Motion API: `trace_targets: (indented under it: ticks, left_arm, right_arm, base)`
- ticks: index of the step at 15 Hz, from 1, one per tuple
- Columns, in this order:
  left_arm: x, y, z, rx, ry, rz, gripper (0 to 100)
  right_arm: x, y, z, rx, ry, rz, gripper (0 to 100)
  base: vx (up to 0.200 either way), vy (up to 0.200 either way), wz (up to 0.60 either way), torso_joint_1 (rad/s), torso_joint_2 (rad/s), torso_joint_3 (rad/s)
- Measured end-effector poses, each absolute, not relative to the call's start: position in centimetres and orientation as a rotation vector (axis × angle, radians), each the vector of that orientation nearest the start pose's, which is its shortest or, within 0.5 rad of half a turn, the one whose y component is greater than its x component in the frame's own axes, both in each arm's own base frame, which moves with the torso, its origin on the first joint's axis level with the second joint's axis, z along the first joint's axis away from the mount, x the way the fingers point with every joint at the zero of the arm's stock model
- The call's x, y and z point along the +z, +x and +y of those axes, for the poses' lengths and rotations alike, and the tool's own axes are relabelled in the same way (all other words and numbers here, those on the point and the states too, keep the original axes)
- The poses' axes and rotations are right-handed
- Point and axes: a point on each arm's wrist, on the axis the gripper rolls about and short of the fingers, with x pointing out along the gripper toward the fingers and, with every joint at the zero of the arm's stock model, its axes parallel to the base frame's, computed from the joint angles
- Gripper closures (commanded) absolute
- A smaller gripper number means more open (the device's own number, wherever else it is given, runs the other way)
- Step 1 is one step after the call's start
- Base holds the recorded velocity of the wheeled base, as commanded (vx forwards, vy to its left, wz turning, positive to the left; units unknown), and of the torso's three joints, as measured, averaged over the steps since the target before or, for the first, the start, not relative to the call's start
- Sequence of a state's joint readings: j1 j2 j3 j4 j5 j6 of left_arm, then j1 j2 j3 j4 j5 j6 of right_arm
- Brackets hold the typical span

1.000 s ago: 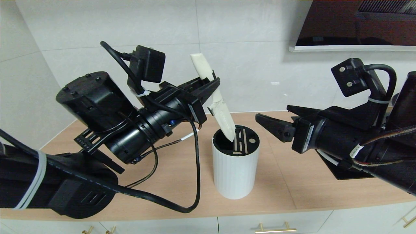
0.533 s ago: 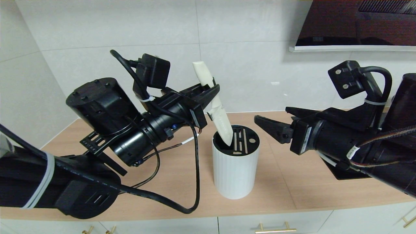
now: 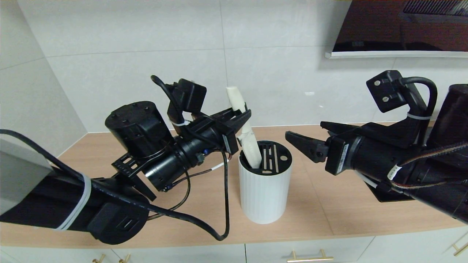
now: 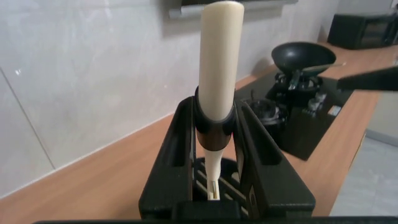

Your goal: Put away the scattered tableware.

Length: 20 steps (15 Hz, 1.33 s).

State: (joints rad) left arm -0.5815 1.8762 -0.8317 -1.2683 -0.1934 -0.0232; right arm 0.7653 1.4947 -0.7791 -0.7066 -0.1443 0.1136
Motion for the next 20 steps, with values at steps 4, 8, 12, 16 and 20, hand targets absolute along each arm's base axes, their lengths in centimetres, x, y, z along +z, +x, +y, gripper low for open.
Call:
trace_targets:
  ticks: [4, 8, 12, 16, 20]
  left_arm:
    - [18.1, 29.1, -19.7, -0.775, -0.051, -0.179, 100]
    - [16.5, 29.9, -20.4, -0.776, -0.049, -0.163, 100]
    - [15.1, 30.7, -20.8, -0.767, -0.044, -0.131, 100]
    - [14.4, 30.9, -21.0, -0.766, -0.042, -0.114, 100]
    - [14.4, 30.9, -21.0, -0.764, -0.042, -0.113, 0]
  right_arm:
    - [23.8, 19.2, 18.0, 0.619, 0.103, 0.05, 0]
    - [23.7, 19.3, 18.1, 0.619, 0.1, 0.055, 0]
    - [23.6, 19.3, 18.1, 0.619, 0.099, 0.058, 0]
    - [23.5, 19.4, 18.2, 0.618, 0.097, 0.062, 0]
    - [23.4, 19.5, 18.2, 0.618, 0.095, 0.065, 0]
  base:
    - [0.0, 0.0, 0.0, 0.0, 0.0, 0.0]
    - [0.0, 0.0, 0.0, 0.0, 0.0, 0.0]
    - [0.0, 0.0, 0.0, 0.0, 0.0, 0.0]
    - [0.0, 0.0, 0.0, 0.0, 0.0, 0.0]
    - [0.0, 0.0, 0.0, 0.0, 0.0, 0.0]
